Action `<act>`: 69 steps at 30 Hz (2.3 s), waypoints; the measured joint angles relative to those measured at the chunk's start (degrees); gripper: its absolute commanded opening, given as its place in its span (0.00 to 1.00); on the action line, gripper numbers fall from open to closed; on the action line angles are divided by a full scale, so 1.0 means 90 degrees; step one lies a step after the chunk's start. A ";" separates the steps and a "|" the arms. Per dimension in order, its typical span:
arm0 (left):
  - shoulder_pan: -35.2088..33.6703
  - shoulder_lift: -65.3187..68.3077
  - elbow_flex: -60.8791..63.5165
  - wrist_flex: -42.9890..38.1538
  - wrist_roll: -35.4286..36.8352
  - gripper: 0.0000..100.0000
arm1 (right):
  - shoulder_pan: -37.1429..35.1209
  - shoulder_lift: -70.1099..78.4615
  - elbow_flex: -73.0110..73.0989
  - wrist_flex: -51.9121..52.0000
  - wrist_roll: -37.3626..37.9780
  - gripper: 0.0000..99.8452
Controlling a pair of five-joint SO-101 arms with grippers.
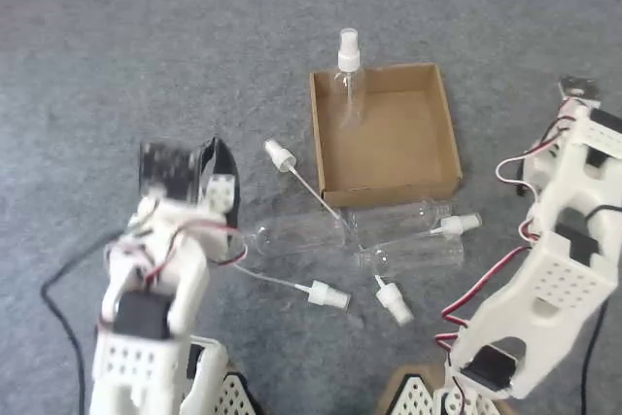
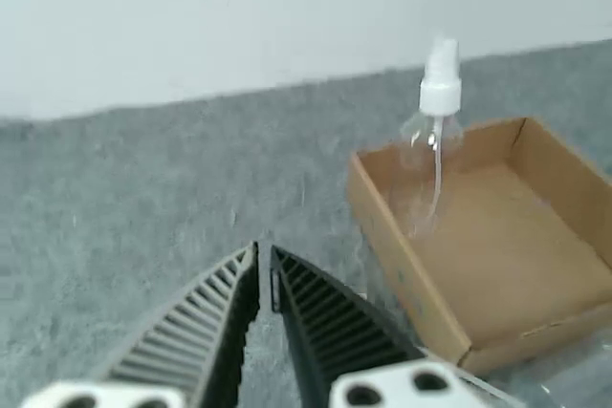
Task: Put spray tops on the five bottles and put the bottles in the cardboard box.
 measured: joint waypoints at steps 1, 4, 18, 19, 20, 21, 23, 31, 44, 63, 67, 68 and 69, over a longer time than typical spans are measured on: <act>0.0000 0.0479 -0.0274 0.0000 0.0000 0.01 | 0.0059 0.0000 0.0000 0.0039 0.0352 0.07; 0.0000 0.1885 -0.1162 0.0088 0.0020 0.05 | 0.0254 0.0000 0.0000 0.0244 0.1338 0.07; -0.0049 0.7433 -0.4757 0.0762 0.1426 0.15 | 0.1055 0.0000 -0.0010 0.0303 0.2647 0.07; -0.0049 0.7697 -0.4874 0.0762 0.1524 0.15 | 0.1055 0.0000 -0.0010 0.0303 0.2657 0.07; -0.0049 0.7932 -0.5001 0.0781 0.1582 0.15 | 0.1074 0.0000 -0.0010 0.0303 0.2667 0.06; -0.0049 0.8147 -0.5089 0.0801 0.1631 0.15 | 0.1094 0.0000 -0.0010 0.0303 0.2676 0.06; -0.0049 0.8537 -0.5245 0.0811 0.1729 0.15 | 0.1143 0.0000 -0.0010 0.0303 0.2676 0.06; -0.0020 0.9768 -0.5792 0.0811 0.1983 0.15 | 0.1250 0.0000 -0.0010 0.0303 0.2676 0.06; 0.0596 1.0471 -0.6252 0.1397 0.2618 0.19 | 0.1055 -0.0752 0.0615 0.0293 0.2520 0.07; -0.0322 1.0676 -0.6281 0.1465 0.1407 0.16 | 0.0967 -0.2081 0.2647 -0.0947 0.2481 0.07; -0.0606 1.0676 -0.6779 0.2120 0.0498 0.16 | 0.0967 -0.2081 0.2647 -0.0947 0.2481 0.07; -0.0645 1.0676 -0.6916 0.2305 0.0293 0.16 | 0.0967 -0.2081 0.2647 -0.0947 0.2481 0.07; -0.0684 1.0676 -0.7033 0.2481 0.0107 0.16 | 0.0967 -0.2081 0.2647 -0.0947 0.2481 0.07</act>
